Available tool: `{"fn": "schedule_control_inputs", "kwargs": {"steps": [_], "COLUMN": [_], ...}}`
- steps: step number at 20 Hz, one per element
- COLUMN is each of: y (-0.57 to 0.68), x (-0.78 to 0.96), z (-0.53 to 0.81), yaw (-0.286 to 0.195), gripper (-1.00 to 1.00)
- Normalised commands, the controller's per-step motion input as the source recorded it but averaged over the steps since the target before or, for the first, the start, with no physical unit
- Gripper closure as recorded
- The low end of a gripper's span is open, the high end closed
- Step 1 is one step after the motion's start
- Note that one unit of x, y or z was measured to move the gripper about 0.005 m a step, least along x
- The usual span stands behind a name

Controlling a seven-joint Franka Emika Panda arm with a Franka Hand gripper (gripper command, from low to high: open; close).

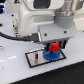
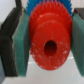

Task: Insert the blue gear onto the right peg, followed by the red gear

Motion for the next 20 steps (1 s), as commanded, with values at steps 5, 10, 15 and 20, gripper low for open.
{"fn": "schedule_control_inputs", "kwargs": {"steps": [5,10,15,20], "y": [-0.11,0.02,0.04,0.05], "x": [0.15,0.17,0.12,0.12], "z": [-0.22,0.08,0.02,0.01], "yaw": [0.0,0.0,0.0,0.0], "gripper": [1.0,1.0,-1.0,1.0]}}
